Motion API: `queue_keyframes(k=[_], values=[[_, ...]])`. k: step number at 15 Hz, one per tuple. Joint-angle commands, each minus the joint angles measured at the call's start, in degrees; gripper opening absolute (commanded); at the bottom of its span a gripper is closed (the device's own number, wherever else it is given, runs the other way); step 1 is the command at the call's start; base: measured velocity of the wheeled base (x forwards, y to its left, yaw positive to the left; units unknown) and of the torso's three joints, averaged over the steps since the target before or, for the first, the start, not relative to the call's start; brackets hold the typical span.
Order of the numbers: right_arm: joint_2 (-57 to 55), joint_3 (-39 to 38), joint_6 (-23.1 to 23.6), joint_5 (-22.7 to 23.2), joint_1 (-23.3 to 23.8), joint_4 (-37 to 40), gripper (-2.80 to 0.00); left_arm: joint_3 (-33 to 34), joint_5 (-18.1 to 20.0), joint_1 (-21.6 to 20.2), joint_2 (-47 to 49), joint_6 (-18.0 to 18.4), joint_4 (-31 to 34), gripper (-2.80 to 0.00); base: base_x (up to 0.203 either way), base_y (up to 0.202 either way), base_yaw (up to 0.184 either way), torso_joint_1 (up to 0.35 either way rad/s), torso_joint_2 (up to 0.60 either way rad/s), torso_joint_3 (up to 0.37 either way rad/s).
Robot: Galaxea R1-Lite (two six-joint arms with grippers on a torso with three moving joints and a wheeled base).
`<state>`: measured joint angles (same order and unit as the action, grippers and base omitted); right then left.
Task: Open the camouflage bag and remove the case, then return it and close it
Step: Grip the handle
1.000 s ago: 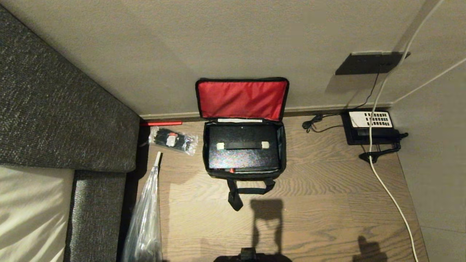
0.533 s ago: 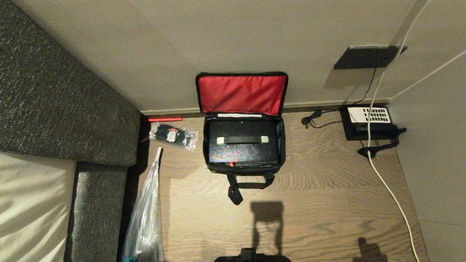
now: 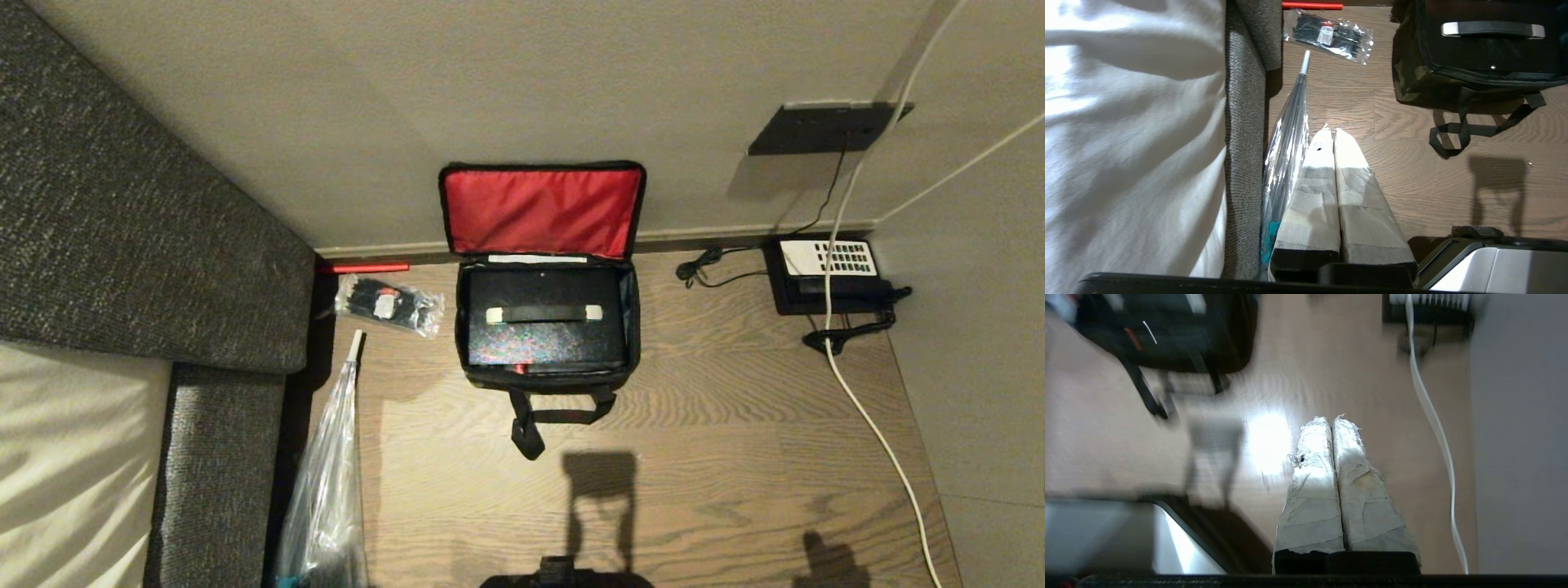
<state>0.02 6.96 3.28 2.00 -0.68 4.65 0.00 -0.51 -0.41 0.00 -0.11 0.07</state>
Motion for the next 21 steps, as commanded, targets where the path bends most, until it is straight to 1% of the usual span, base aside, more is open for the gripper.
queue_keyframes(k=[1,2,3,4,5,6,8,10,12,13,15,17,18,20,21], values=[[-0.14,16.63,-0.88,1.81,-0.02,13.21,-2.8,0.09,-0.02,-0.02,0.0,0.02,0.01,-2.8,0.0,0.0,0.0,0.0,0.0,0.0],[-0.64,25.12,-1.66,3.31,-0.02,20.3,-2.8,0.09,-0.02,-0.02,0.0,-0.07,0.01,-2.8,0.0,0.0,0.0,0.0,0.0,0.0],[-2.77,32.62,-3.12,4.63,-0.02,25.47,-2.8,0.09,-0.02,-0.02,0.0,0.02,0.01,-2.8,0.0,0.0,0.0,0.0,0.0,0.0],[-6.67,37.56,-4.73,5.56,-0.06,28.66,-2.8,0.09,-0.02,-0.02,0.0,-0.07,0.01,-2.8,0.0,0.0,0.0,0.0,0.0,0.0],[-12.27,40.31,-5.92,6.35,-0.16,31.15,-2.8,0.09,-0.02,-0.02,0.0,-0.07,0.01,-2.8,0.0,0.0,0.0,0.0,0.0,0.0],[-19.35,42.15,-6.1,7.23,-0.28,33.33,-2.8,0.09,-0.02,-0.02,0.0,-0.02,0.01,-2.8,0.0,0.0,0.0,0.0,0.0,0.0],[-33.62,43.36,-3.98,8.27,-0.42,35.36,-2.8,0.09,-0.02,-0.02,0.0,-0.07,0.01,-2.8,0.0,0.0,0.0,0.0,0.0,0.0],[-48.13,42.89,-0.65,8.12,-0.88,32.48,-2.8,0.09,-0.02,-0.02,0.0,-0.02,0.01,-2.8,0.0,0.0,0.0,0.0,0.0,0.0],[-61.87,42.2,2.15,5.72,-3.6,25.21,-2.8,0.09,-0.02,-0.02,0.0,0.02,0.01,-2.8,0.0,0.0,0.0,0.0,0.0,0.0],[-68.61,41.98,3.59,3.13,-6.39,19.51,-2.8,0.09,-0.02,-0.02,0.0,-0.04,0.01,-2.8,0.0,0.0,0.0,0.0,0.0,0.0],[-81.3,42.11,5.74,-4.02,-12.93,4.36,-2.8,0.09,-0.02,-0.02,0.0,-0.01,0.01,-2.8,0.0,0.0,0.0,0.0,0.0,0.0],[-92.42,42.38,7.28,-9.31,-20.3,-10.07,-2.8,0.09,-0.02,-0.02,0.0,-0.07,0.01,-2.8,0.0,0.0,0.0,0.0,0.0,0.0],[-97.16,42.54,8.37,-11.21,-23.98,-17.45,-2.8,0.09,-0.02,-0.02,0.0,-0.07,0.01,-2.8,0.0,0.0,0.0,0.0,0.0,0.0],[-104.51,43.12,11.49,-13.35,-31.79,-32.01,-2.8,0.09,-0.02,-0.02,0.0,-0.07,0.01,-2.8,0.0,0.0,0.0,0.0,0.0,0.0],[-107.54,43.51,14.35,-13.78,-34.84,-37.73,0.0,0.09,-0.02,-0.02,0.0,0.01,0.01,-2.8,0.0,0.0,0.0,0.0,0.0,0.0]])
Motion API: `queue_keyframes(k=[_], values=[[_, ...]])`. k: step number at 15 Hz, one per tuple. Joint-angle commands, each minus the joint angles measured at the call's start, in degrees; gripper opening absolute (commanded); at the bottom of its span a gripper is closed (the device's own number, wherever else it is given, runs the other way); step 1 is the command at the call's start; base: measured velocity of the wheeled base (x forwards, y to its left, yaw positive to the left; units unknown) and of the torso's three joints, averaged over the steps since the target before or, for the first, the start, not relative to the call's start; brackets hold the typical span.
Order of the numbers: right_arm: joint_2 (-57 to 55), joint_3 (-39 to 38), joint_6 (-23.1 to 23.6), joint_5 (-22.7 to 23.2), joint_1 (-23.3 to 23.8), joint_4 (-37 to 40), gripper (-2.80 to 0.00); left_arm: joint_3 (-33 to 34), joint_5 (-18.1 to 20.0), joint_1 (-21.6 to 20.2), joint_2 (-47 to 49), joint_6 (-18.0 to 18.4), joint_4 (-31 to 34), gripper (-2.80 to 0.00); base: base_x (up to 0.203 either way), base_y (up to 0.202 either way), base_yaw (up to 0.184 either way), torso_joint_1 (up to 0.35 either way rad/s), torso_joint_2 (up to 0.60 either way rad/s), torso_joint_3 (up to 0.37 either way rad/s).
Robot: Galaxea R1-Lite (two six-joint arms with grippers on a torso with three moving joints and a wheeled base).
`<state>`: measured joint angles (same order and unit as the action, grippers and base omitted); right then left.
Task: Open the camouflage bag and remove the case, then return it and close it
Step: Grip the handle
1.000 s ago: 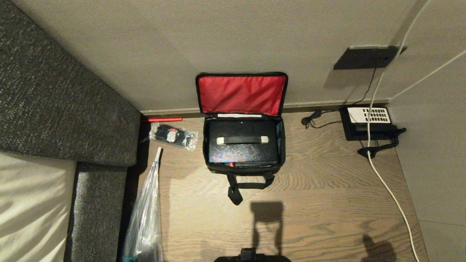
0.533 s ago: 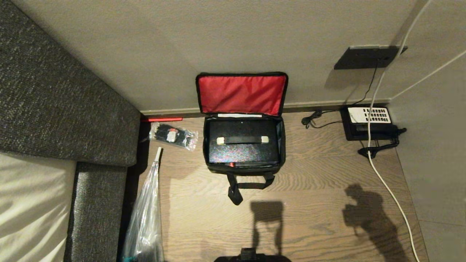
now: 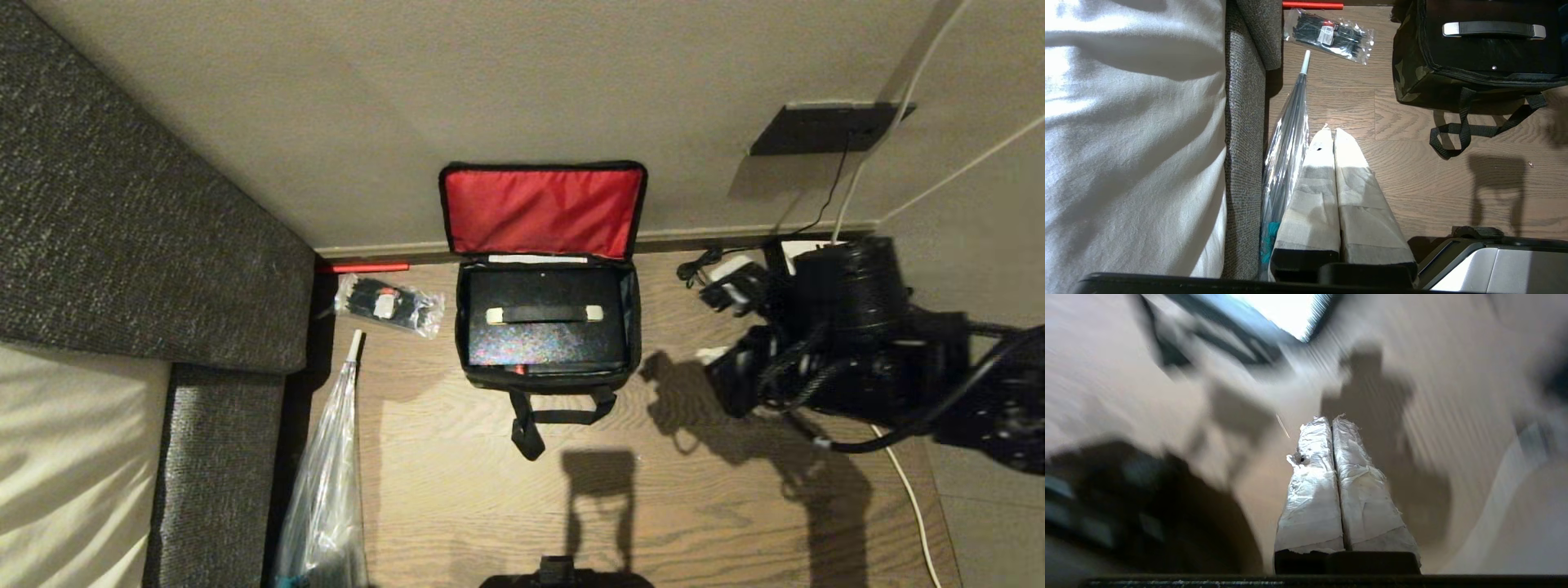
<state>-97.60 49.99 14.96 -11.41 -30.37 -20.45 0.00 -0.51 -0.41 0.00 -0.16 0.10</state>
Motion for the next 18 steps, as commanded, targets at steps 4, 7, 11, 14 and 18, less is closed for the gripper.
queue_keyframes(k=[4,7,11,14,18], values=[[-16.94,3.06,13.31,-5.42,-9.85,-12.95,0.0,0.09,-0.02,-0.02,0.0,-0.02,-0.01,-2.8,0.0,0.0,0.0,0.0,0.0,0.0],[-24.36,5.5,20.83,-15.14,-11.72,-14.84,0.0,0.09,-0.02,-0.02,0.0,0.07,-0.01,-2.8,0.0,0.0,0.0,0.0,0.0,0.0],[-29.91,8.92,33.19,-18.1,-13.54,-25.12,0.0,0.09,-0.02,-0.02,0.0,-0.02,-0.01,-2.8,0.0,0.0,0.0,0.0,0.0,0.0],[-31.58,12.69,48.57,-23.88,-13.84,-30.45,0.0,0.09,-0.02,-0.02,0.0,-0.02,-0.01,-2.8,0.0,0.0,0.0,0.0,0.0,0.0],[-38.38,17.66,56.19,-29.81,-13.76,-41.68,0.0,0.09,-0.02,-0.02,0.0,0.06,-0.01,-2.8,0.0,0.0,0.0,0.0,0.0,0.0]])
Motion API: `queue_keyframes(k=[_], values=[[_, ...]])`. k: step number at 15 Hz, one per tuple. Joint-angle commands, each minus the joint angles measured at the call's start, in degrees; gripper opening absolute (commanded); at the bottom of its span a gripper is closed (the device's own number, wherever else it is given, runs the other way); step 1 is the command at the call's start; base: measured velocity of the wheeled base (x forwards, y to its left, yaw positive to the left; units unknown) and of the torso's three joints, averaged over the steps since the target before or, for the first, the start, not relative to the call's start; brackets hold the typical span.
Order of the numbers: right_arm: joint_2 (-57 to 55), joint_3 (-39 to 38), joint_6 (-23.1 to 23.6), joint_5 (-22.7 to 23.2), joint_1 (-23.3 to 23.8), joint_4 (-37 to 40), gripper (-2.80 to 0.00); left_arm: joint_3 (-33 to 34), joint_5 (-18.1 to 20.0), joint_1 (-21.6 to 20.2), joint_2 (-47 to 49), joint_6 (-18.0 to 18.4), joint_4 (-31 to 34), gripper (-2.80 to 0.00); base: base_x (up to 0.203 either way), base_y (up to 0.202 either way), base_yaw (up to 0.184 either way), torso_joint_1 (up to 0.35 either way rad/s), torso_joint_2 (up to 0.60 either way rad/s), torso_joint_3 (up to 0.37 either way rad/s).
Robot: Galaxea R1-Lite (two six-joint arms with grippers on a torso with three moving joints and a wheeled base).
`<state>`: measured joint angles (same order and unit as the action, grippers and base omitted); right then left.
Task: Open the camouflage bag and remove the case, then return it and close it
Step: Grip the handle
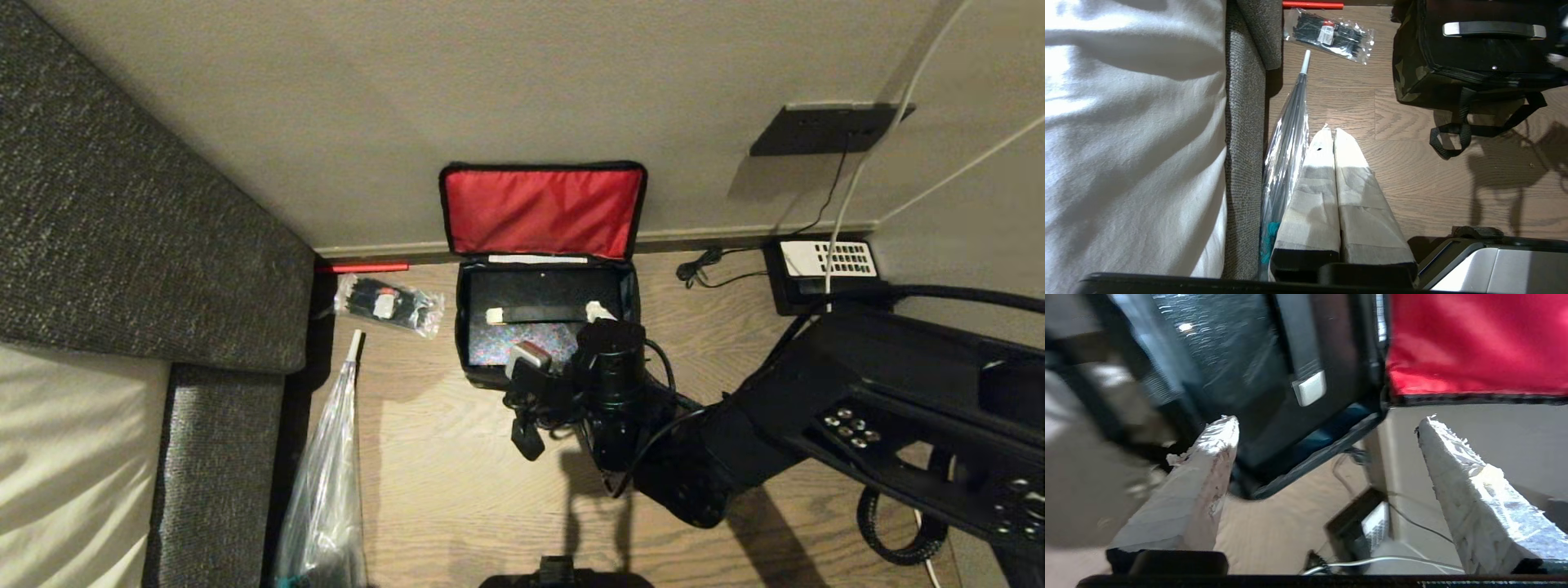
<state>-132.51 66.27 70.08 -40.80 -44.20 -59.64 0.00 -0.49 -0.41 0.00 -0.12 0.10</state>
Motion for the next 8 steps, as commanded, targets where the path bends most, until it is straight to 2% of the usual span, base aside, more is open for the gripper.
queue_keyframes(k=[1,8], values=[[-4.31,2.38,1.35,-0.57,0.14,-2.9,0.0,0.09,-0.04,-0.02,0.0,-0.05,-0.01,-2.8,0.0,0.0,0.0,0.0,0.0,0.0],[-10.98,9.55,4.45,-0.66,0.35,-7.54,0.0,0.09,-0.04,-0.02,-0.08,-0.02,-0.01,-2.8,0.0,0.0,0.0,0.0,0.0,0.0]])
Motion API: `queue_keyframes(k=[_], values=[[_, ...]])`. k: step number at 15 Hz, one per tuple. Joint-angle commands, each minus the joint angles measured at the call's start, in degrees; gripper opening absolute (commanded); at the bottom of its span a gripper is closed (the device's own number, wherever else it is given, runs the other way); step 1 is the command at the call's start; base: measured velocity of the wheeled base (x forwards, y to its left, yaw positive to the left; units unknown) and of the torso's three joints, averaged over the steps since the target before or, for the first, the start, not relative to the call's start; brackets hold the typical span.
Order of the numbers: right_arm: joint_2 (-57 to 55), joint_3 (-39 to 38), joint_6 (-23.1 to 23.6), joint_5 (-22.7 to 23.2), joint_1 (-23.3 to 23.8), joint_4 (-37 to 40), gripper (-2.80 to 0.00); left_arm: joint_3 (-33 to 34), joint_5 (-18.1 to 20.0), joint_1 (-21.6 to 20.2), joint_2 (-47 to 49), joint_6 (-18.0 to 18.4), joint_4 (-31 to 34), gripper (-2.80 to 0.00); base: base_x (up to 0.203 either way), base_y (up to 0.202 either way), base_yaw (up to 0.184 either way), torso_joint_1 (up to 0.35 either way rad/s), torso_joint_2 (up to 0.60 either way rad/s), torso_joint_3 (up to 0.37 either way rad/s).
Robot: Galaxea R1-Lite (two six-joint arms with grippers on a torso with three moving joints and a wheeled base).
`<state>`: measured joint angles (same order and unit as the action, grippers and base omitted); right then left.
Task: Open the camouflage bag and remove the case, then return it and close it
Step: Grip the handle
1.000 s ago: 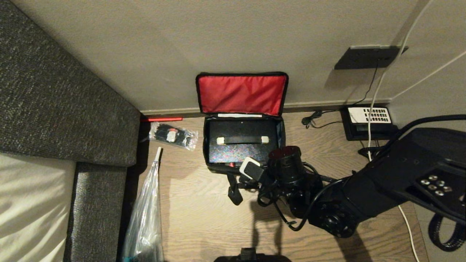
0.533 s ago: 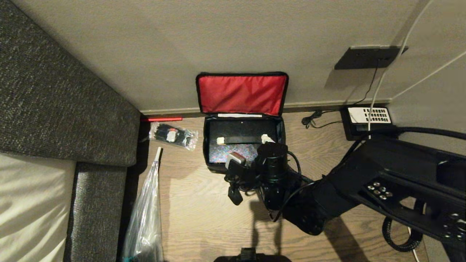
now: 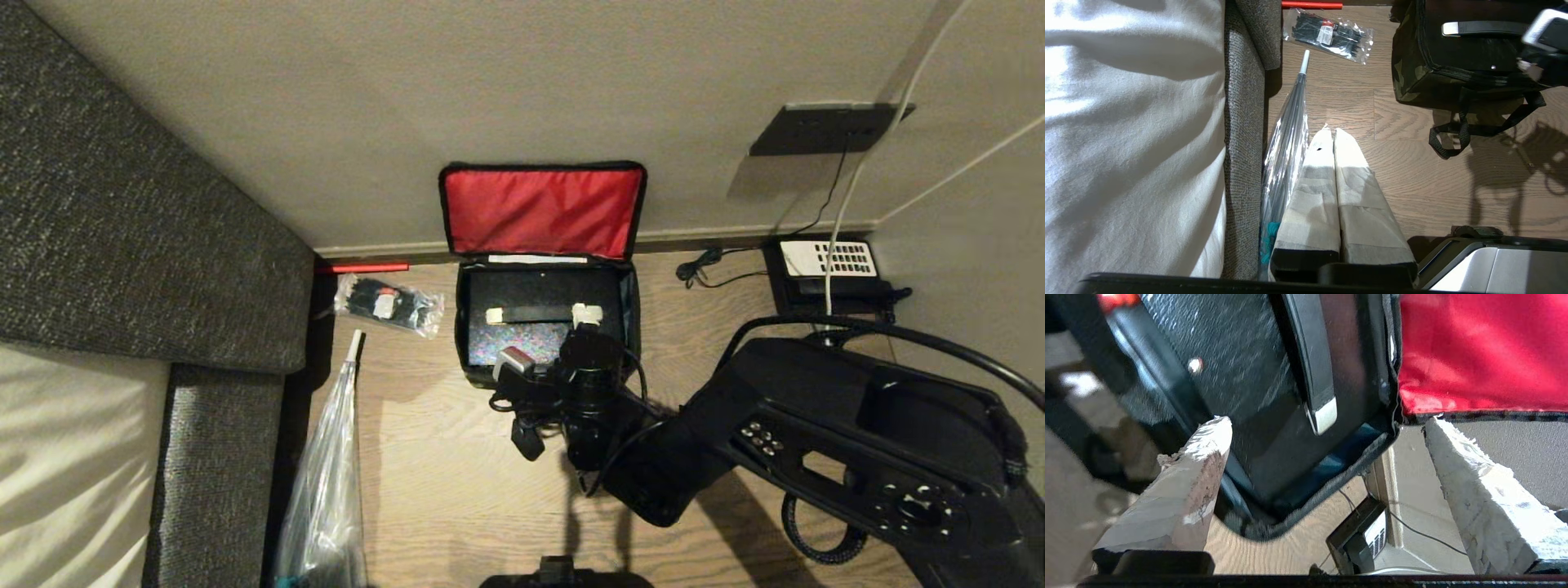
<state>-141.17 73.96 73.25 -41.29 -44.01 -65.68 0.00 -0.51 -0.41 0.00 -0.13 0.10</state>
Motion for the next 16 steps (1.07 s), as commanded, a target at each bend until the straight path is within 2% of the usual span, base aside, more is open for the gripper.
queue_keyframes(k=[1,7,12,16], values=[[-3.2,2.96,2.52,-0.05,0.6,-3.44,0.0,0.09,-0.02,-0.02,0.0,-0.05,-0.01,-2.8,0.0,0.0,0.0,0.0,0.0,0.0],[-6.95,5.22,14.13,3.68,3.12,-14.12,0.0,0.09,-0.02,-0.02,-0.06,-0.05,-0.01,-2.8,0.0,0.0,0.0,0.0,0.0,0.0],[-9.95,8.79,14.38,3.87,3.58,-13.73,0.0,0.09,-0.02,-0.02,0.0,-0.05,-0.01,-2.8,0.0,0.0,0.0,0.0,0.0,0.0],[-12.46,14.55,14.29,3.94,3.58,-11.66,0.0,0.09,-0.02,-0.02,0.0,-0.05,-0.01,-2.8,0.0,0.0,0.0,0.0,0.0,0.0]])
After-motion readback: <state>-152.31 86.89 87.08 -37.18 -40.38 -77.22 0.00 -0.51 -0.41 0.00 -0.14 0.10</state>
